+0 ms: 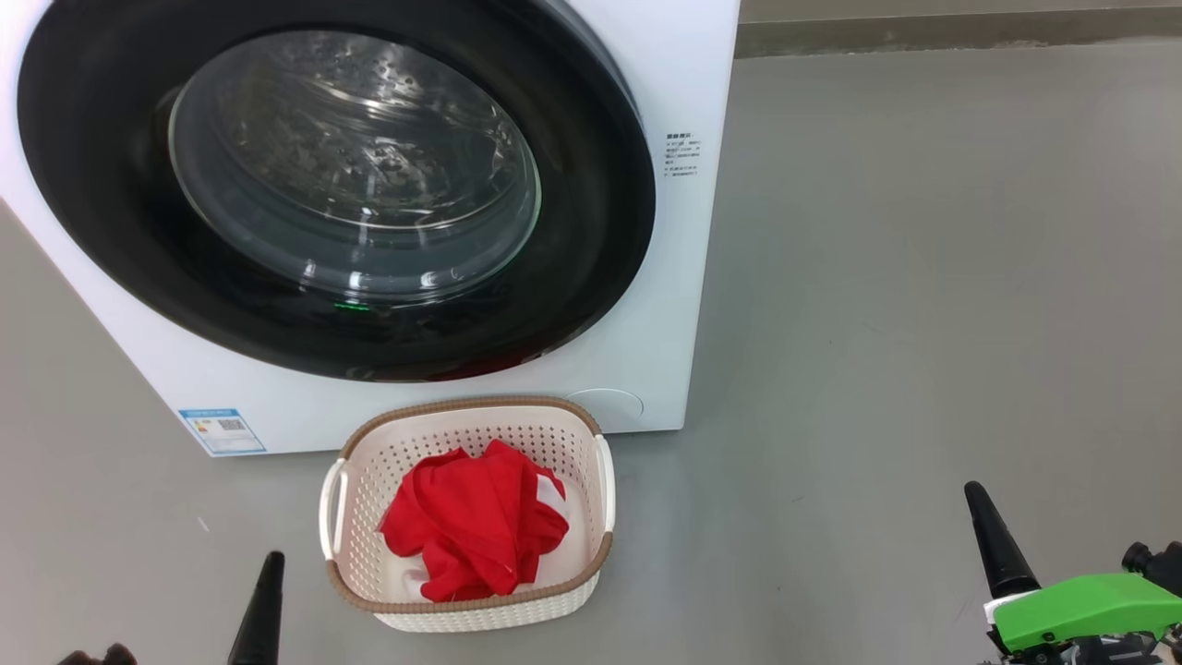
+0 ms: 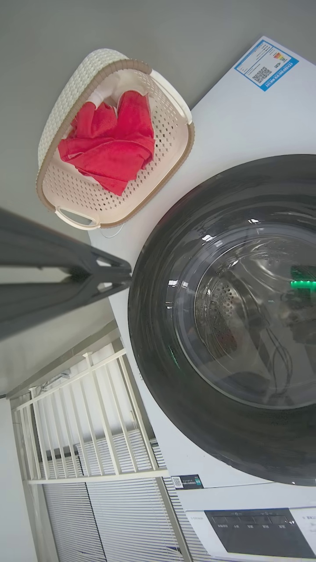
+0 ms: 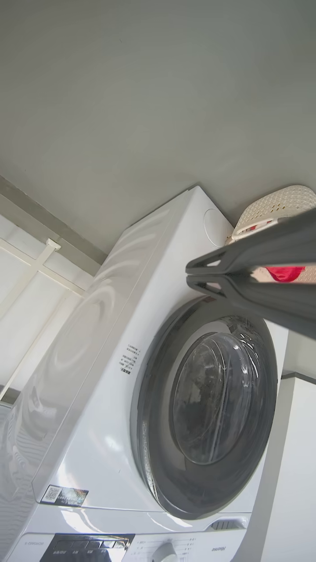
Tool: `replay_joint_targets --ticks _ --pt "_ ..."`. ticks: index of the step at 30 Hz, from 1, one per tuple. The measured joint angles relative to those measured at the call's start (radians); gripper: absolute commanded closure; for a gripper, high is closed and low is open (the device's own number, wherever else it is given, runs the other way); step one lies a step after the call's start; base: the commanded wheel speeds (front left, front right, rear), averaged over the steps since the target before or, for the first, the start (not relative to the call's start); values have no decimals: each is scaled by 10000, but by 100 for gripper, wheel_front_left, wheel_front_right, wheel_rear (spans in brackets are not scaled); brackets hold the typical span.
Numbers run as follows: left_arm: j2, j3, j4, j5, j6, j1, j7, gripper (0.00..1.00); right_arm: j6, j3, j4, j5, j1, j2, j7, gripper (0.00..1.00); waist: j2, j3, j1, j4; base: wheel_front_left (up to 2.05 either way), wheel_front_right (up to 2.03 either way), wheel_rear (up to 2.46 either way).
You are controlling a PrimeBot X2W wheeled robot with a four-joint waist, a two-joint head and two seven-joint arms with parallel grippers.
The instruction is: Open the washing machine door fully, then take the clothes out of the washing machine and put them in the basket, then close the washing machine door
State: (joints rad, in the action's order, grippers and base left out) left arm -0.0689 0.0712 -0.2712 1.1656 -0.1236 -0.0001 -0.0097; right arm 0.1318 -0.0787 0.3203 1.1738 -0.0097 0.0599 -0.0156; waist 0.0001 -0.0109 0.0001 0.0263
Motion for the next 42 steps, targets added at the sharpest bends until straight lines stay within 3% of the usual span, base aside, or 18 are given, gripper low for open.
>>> replay_joint_targets --ticks 42 --pt "259 67 13 4276 -2 -664 1175 100 -4 -470 -424 4130 -530 -142 1223 100 0 78 -1 -261 0 0 0"
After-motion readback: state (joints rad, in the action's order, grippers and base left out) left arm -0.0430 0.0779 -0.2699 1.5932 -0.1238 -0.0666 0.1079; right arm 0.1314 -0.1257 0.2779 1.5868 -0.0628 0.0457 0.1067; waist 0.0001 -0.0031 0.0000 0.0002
